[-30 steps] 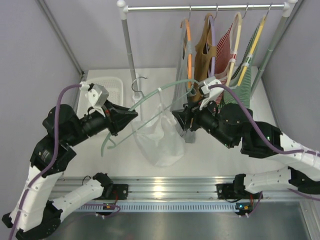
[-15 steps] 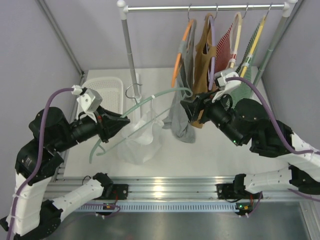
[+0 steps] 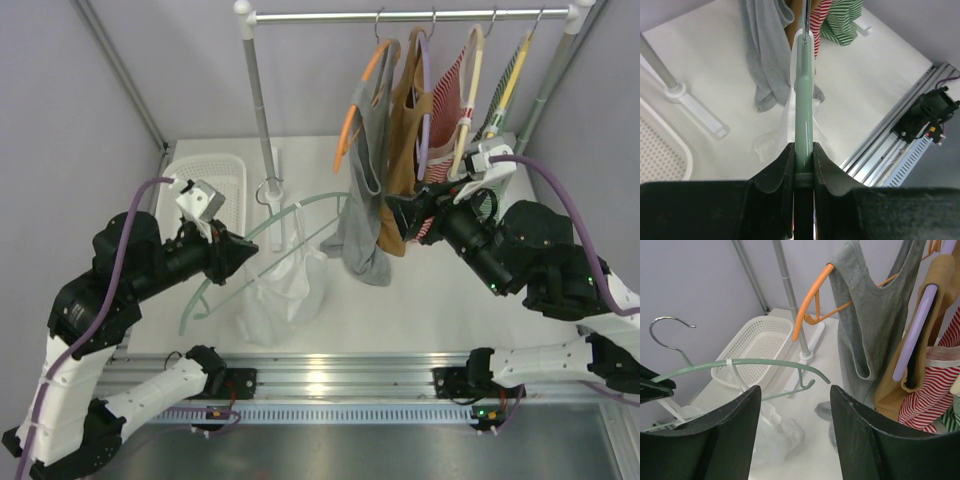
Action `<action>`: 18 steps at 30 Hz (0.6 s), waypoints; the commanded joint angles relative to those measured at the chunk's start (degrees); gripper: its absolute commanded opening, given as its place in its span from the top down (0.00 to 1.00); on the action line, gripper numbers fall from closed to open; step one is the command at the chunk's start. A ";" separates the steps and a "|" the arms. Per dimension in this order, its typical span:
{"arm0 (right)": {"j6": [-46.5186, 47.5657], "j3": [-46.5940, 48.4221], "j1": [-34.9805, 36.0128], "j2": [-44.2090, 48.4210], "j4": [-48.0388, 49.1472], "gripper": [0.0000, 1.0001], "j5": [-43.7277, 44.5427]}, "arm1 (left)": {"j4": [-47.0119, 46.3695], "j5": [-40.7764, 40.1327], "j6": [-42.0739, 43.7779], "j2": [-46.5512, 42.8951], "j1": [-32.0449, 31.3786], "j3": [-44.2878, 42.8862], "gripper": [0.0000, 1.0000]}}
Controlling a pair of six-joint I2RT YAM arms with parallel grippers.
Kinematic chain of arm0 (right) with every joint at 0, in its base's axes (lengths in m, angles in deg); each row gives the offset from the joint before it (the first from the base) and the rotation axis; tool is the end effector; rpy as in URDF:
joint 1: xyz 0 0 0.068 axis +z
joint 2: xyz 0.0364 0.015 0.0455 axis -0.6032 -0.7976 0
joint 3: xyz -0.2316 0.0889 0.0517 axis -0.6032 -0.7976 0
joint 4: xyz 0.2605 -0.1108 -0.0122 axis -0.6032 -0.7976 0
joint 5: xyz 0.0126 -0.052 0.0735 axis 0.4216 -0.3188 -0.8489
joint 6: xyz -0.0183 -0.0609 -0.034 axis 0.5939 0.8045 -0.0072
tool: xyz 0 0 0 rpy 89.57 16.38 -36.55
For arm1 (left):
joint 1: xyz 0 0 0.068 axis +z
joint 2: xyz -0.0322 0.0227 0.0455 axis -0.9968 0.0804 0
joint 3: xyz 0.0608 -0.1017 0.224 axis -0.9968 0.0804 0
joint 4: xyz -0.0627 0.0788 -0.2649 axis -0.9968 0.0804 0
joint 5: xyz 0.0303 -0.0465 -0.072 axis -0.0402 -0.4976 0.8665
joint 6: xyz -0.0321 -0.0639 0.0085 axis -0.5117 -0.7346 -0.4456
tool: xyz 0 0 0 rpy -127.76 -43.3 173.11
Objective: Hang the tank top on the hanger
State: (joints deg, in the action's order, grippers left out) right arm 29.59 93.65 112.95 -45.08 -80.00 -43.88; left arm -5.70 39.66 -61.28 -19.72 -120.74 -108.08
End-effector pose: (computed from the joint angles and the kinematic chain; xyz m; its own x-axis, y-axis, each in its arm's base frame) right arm 0.0888 0.1788 0.5175 -0.1047 0.1888 -0.9764 -0.4969 0.8406 0.2158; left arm 0.1102 -0.0944 0.4746 -0.3171 0.0852 -0.9446 0.7057 0.6866 -0.1750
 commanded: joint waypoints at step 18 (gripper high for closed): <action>-1.24 -0.39 -0.36 1.42 -3.00 0.43 1.77 | -17.87 -26.92 1.00 14.00 -0.07 -5.47 1.00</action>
State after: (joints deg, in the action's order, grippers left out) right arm 28.98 92.89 112.95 -44.41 -82.06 -42.74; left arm -13.22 17.13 -62.07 -9.51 -120.74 -108.82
